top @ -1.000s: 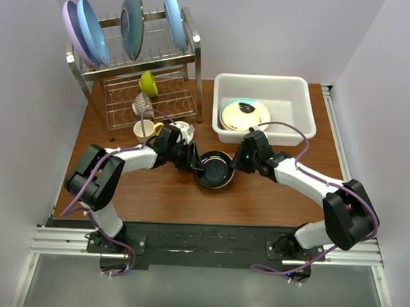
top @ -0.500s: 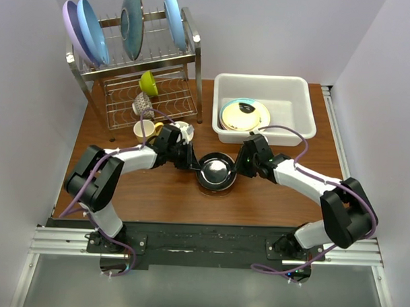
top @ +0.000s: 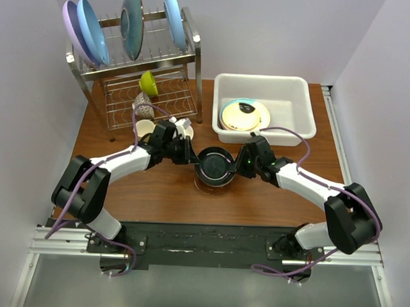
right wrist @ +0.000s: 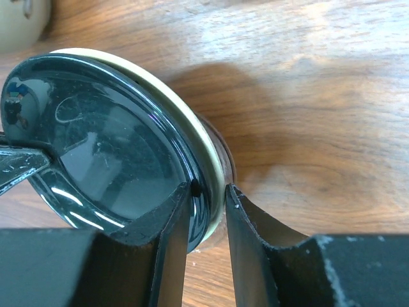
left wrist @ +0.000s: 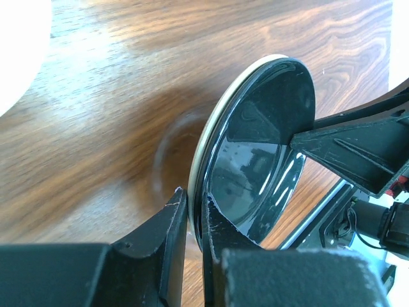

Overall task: Place the plates into the plastic bin on the countertop
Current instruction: Pick up the plate at the center of the board, then place the plate at the center of the board, then place the plate in the plastic bin, then pick up the plate at the center of the board.

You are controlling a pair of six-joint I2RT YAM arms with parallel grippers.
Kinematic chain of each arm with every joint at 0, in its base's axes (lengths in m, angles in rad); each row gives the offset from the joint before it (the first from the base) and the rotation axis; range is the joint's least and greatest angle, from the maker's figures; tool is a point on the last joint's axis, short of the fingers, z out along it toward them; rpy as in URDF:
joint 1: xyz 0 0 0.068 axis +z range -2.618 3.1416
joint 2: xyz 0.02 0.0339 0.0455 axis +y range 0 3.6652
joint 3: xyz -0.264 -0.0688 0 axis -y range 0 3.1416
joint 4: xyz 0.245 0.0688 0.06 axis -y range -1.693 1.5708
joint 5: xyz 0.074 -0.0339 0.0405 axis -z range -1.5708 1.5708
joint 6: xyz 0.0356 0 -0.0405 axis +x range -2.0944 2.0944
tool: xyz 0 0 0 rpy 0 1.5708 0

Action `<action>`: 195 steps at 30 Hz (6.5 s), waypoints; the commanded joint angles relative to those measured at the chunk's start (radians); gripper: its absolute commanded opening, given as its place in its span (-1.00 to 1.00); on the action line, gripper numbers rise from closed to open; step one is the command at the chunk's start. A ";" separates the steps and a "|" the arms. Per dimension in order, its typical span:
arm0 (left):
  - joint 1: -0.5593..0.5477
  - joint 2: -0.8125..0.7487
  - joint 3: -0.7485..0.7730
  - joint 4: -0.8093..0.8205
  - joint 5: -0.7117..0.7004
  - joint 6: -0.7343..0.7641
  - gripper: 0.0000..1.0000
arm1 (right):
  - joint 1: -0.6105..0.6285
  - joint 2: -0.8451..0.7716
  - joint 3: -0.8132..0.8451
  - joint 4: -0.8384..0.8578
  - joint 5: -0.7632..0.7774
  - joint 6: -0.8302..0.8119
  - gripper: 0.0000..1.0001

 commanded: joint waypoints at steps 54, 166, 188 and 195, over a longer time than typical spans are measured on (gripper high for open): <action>0.234 -0.372 -0.189 -0.195 -0.030 0.015 -1.00 | 0.026 0.005 -0.056 -0.063 0.082 0.004 -1.00; 0.233 -0.343 -0.202 -0.163 0.027 0.081 0.99 | -0.405 0.475 0.802 -0.232 -0.067 -0.177 0.07; 0.233 -0.347 -0.202 -0.152 0.025 0.079 0.81 | -0.381 0.119 0.615 -0.229 -0.162 -0.169 0.37; 0.233 -0.320 -0.227 -0.109 0.048 0.068 0.46 | -0.269 0.024 0.529 -0.232 -0.156 -0.145 0.36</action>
